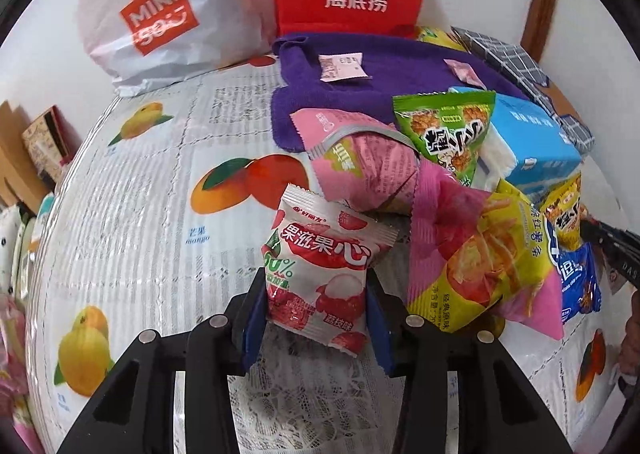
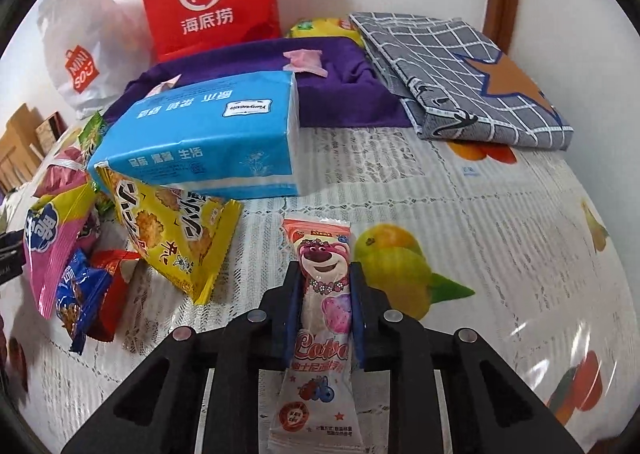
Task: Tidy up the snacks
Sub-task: 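Lift both held packets and carry them toward the purple towel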
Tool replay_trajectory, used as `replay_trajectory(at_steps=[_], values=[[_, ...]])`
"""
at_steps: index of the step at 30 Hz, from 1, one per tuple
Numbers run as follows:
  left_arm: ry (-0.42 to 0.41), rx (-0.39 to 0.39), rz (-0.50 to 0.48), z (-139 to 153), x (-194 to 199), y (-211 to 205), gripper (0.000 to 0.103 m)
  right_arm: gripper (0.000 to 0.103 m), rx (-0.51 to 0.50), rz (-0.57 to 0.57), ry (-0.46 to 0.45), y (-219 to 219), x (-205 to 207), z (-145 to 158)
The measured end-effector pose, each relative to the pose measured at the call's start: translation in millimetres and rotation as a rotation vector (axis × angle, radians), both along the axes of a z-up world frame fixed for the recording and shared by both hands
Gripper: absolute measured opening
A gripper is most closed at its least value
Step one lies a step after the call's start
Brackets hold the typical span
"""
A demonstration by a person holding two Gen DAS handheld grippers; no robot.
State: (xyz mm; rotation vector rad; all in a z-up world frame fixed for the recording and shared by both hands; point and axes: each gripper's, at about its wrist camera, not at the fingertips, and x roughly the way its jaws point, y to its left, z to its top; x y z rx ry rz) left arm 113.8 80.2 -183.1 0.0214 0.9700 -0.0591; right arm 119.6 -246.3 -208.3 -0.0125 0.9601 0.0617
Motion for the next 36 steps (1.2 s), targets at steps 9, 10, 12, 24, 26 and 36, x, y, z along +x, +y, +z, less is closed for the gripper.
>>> replay_trajectory(at_steps=[9,10,12,24,26,36], values=[[-0.005,0.005,-0.073,-1.0,11.0,-0.2,0.054,0.022,0.015,-0.101,0.028,3.1,-6.2,4.8],[-0.008,0.006,-0.076,-1.1,11.5,0.0,0.054,0.022,0.018,-0.108,0.032,2.5,-6.6,4.3],[-0.008,0.005,-0.078,-0.7,12.8,0.4,0.054,0.022,0.018,-0.12,0.036,2.3,-8.9,3.3],[0.011,-0.077,-0.052,7.6,4.0,11.8,0.04,0.021,0.009,-0.093,0.02,5.4,-13.3,8.6],[0.009,-0.078,-0.038,10.5,-2.5,11.5,0.04,0.021,0.004,-0.082,-0.003,5.3,-16.5,16.5],[0.0,-0.071,0.064,40.3,-33.4,15.7,0.04,0.021,0.026,-0.018,-0.095,-1.5,-36.4,70.5]])
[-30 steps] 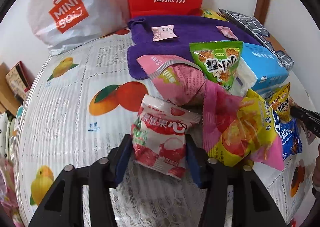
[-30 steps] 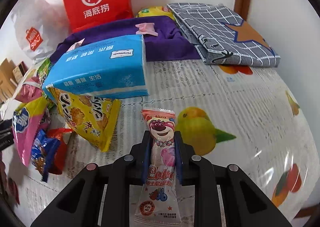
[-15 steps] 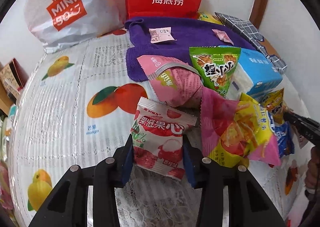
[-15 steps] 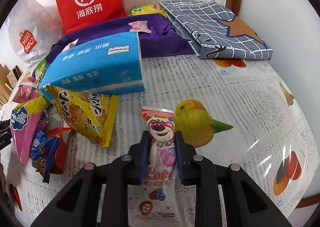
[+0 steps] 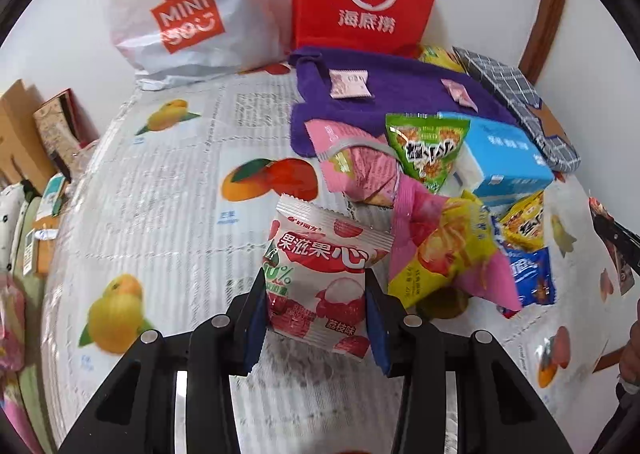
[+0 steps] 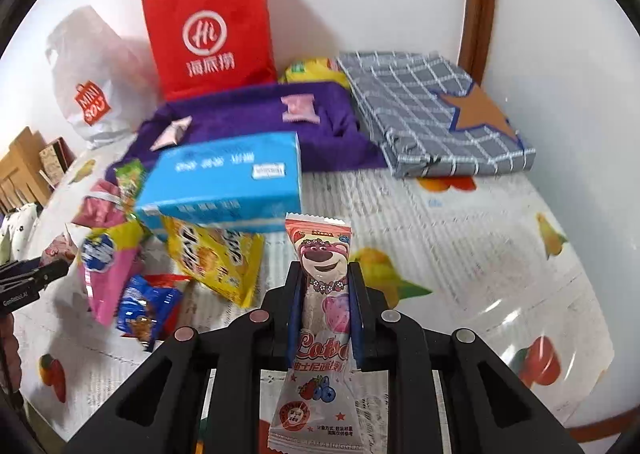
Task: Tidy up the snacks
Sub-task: 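Lift both held packets and carry them toward the purple towel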
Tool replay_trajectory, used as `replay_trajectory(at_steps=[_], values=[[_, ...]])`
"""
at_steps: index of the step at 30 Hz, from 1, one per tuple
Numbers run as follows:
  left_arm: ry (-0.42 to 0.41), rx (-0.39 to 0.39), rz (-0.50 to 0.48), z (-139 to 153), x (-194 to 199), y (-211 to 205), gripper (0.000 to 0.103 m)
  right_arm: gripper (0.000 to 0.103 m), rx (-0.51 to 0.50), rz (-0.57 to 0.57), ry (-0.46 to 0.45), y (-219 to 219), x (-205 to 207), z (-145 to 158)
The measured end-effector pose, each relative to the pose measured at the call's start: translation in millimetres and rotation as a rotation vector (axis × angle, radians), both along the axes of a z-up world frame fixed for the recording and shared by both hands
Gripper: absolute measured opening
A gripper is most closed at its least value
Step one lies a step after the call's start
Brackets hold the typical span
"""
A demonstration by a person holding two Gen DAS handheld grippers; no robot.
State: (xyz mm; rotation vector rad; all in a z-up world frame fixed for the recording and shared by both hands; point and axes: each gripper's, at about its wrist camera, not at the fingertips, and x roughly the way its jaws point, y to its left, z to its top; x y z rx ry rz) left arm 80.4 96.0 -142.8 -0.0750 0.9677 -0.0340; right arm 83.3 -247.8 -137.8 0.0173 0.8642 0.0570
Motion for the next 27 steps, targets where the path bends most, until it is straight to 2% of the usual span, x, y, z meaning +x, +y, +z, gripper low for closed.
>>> replay_trajectory(at_steps=[5,12,27], values=[[-0.026,-0.044,0.017,23.3,-11.5,0.5,0.04,0.021,0.005,0.025,-0.03,3.0,-1.7,21.0],[-0.066,-0.072,-0.011,55.1,-10.5,-15.7,0.04,0.021,0.021,0.042,-0.06,6.6,4.1,48.2],[-0.114,-0.113,-0.056,99.3,40.1,-40.7,0.04,0.021,0.037,0.104,-0.098,29.4,52.6,82.5]])
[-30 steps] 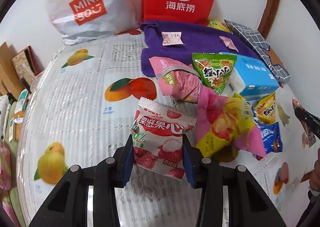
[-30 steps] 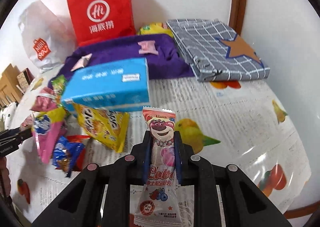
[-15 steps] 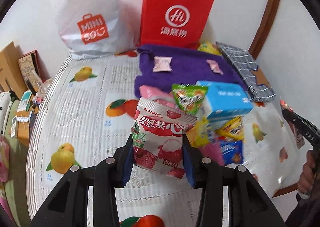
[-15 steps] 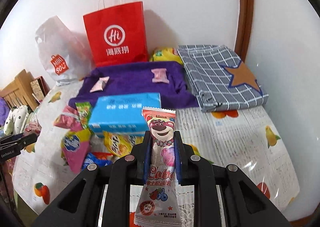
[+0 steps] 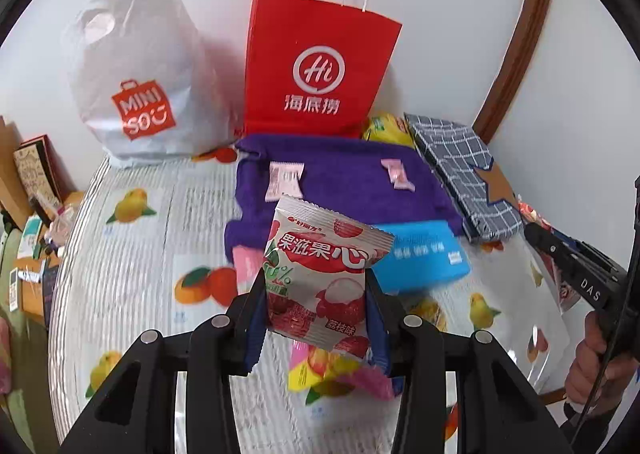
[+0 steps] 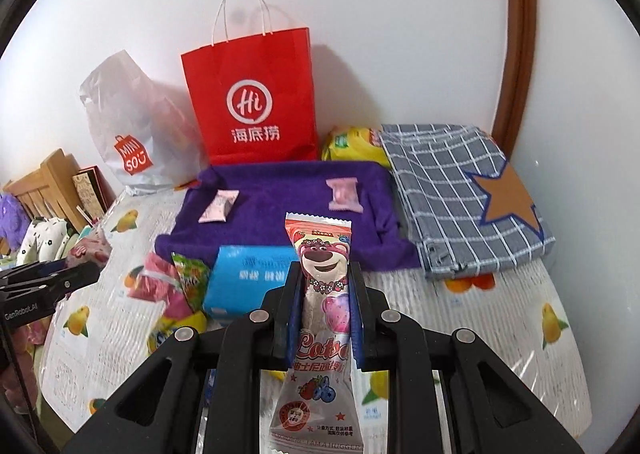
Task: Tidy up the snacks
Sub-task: 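Lift both held packets and carry them toward the purple towel, then lower the bear-print packet onto the towel and open the right gripper while the left gripper holds its packet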
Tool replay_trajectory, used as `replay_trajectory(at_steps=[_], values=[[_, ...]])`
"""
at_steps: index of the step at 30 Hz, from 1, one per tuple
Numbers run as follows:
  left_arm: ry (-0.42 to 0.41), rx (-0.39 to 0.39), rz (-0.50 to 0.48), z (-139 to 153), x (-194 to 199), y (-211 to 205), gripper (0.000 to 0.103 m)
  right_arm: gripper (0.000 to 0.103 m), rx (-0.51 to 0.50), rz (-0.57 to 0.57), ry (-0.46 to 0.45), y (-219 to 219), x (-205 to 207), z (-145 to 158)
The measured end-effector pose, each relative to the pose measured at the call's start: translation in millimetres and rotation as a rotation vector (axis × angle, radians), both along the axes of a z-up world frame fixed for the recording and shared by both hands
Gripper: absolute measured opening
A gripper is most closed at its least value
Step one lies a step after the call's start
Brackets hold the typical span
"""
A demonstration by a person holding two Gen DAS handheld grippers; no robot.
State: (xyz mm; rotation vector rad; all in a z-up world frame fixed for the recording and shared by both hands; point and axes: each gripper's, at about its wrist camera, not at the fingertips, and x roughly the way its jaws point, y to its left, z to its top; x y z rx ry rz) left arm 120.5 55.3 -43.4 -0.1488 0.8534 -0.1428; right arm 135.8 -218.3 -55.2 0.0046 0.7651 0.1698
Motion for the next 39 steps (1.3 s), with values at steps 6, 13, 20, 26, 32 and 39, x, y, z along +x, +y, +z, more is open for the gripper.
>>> replay_trajectory(at_steps=[6,13,20,26,32,39], values=[[-0.013,0.004,0.008,10.4,26.1,-2.8,0.04,0.021,0.008,0.018,-0.006,6.0,23.5,4.3],[-0.014,0.0,0.008,14.7,53.5,-7.2,0.04,0.021,0.014,0.038,-0.002,11.6,50.5,1.8],[-0.007,-0.012,0.014,14.2,81.3,-9.8,0.04,0.021,0.016,0.033,0.002,16.1,81.0,-1.7],[0.001,-0.008,0.029,12.4,105.2,-8.4,0.04,0.021,0.025,0.03,0.004,22.0,107.9,-3.3],[0.025,-0.028,0.052,2.4,131.9,1.0,0.04,0.021,0.035,0.027,0.013,27.6,138.3,-9.6],[0.051,-0.046,0.08,-8.3,161.3,8.9,0.04,0.021,0.027,0.035,0.03,37.0,173.6,-22.8]])
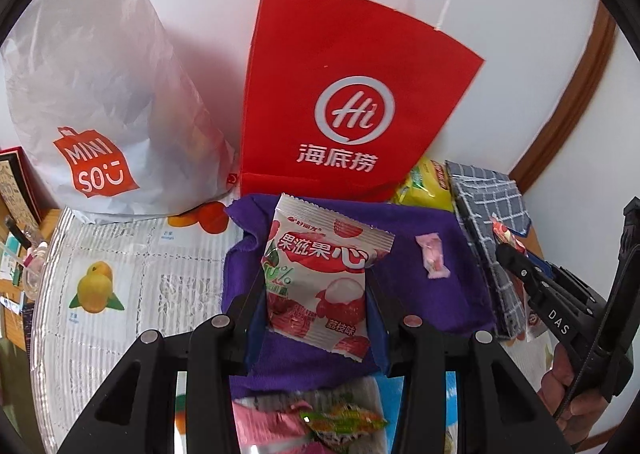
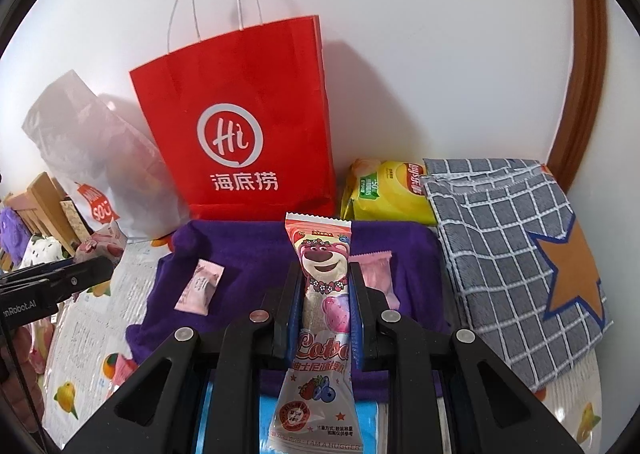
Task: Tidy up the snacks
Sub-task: 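Lower the bear-print packet onto the towel and open the right gripper while the left gripper holds its packet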
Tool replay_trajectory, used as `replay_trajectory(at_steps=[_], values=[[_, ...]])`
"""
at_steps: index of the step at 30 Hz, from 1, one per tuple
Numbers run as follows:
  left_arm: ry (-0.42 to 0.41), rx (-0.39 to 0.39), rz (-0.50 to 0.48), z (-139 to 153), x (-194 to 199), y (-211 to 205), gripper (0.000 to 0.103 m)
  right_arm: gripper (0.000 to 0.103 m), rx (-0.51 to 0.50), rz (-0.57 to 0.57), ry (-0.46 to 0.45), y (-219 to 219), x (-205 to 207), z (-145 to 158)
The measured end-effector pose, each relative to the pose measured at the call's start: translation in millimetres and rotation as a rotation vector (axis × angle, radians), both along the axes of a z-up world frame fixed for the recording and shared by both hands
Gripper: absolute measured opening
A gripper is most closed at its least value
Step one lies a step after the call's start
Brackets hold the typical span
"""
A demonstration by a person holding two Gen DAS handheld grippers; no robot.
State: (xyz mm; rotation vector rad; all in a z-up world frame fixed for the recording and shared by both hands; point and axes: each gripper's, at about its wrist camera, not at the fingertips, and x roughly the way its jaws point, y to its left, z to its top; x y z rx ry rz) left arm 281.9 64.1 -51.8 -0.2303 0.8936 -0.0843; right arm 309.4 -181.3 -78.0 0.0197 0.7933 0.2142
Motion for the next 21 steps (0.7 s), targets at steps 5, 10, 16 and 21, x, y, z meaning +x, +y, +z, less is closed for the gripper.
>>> replay_trajectory(at_steps=[5,10,16,21], values=[[0.025,-0.003,0.007,-14.6,15.2,6.3,0.04,0.021,-0.003,0.006,0.017,3.4,20.6,-14.1],[0.058,0.004,0.015,-31.4,25.6,14.2,0.04,0.021,-0.014,0.009,0.076,1.2,36.6,-37.8],[0.095,-0.009,0.03,-44.6,32.9,23.5,0.04,0.021,-0.054,0.026,0.126,-7.7,47.2,-54.6],[0.124,-0.003,0.032,-55.7,37.0,23.9,0.04,0.021,-0.061,0.042,0.182,-15.7,52.9,-69.1]])
